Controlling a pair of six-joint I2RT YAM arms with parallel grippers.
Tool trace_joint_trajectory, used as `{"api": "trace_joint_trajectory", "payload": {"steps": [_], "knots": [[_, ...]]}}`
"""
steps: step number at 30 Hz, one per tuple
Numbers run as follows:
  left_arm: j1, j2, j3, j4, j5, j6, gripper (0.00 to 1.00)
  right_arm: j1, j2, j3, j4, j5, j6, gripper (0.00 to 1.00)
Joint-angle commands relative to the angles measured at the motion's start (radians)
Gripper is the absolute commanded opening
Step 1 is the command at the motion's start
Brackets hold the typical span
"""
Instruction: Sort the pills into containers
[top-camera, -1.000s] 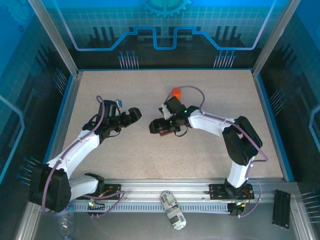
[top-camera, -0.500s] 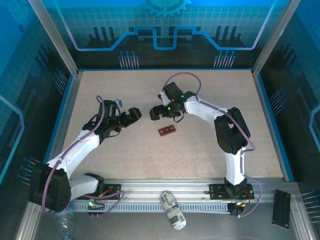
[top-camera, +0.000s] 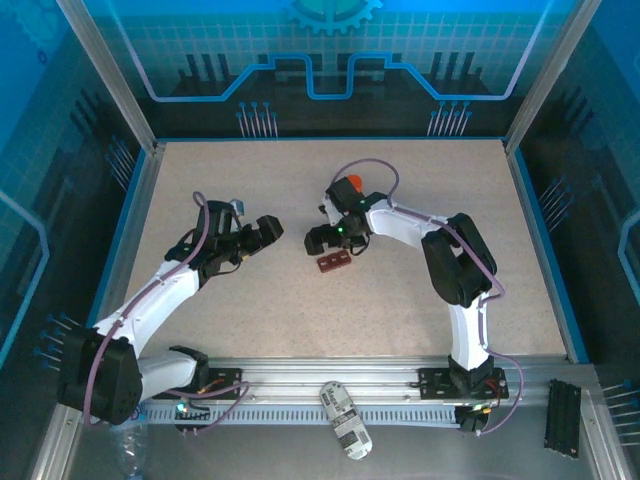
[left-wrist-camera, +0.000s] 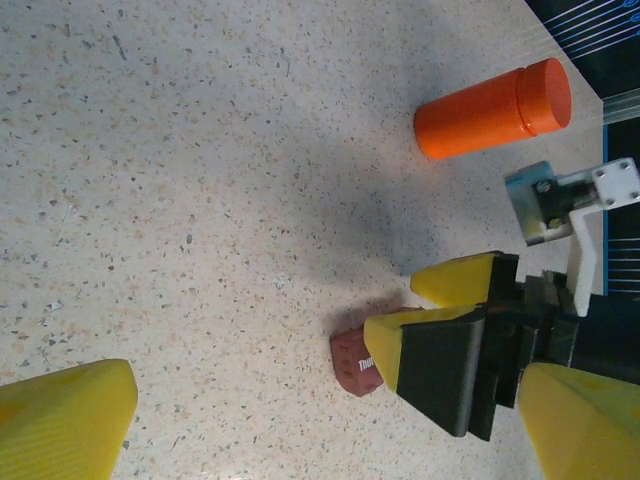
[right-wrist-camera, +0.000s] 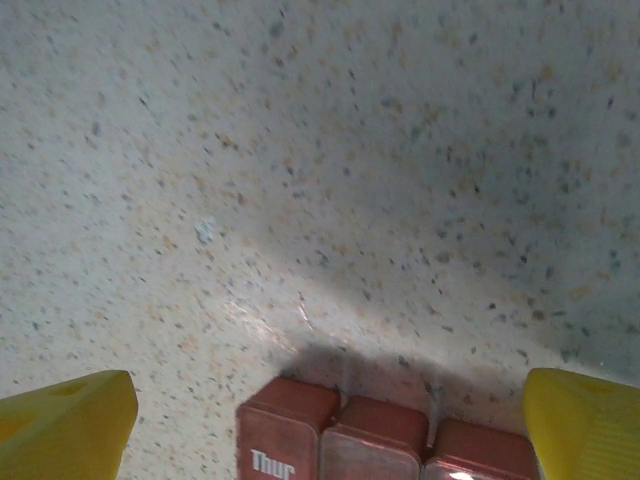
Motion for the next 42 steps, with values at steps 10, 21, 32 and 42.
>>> {"api": "trace_joint_trajectory", "payload": {"steps": [10,21,32,42], "knots": [[-0.002,-0.019,-0.020,0.005,0.023,-0.003,0.99,0.031,-0.096,-0.123,0.038,-0.022,0.027,1.00],[-0.002,-0.022,-0.020,0.004,0.026,-0.006,0.99,0.097,-0.172,-0.231,0.086,-0.050,0.072,0.99],[-0.002,0.000,-0.014,0.013,0.033,-0.003,0.99,0.200,-0.257,-0.321,0.066,0.066,0.103,1.00],[-0.002,0.032,-0.008,0.030,0.036,-0.004,0.99,0.266,-0.243,-0.259,-0.100,0.419,0.159,1.00]]}}
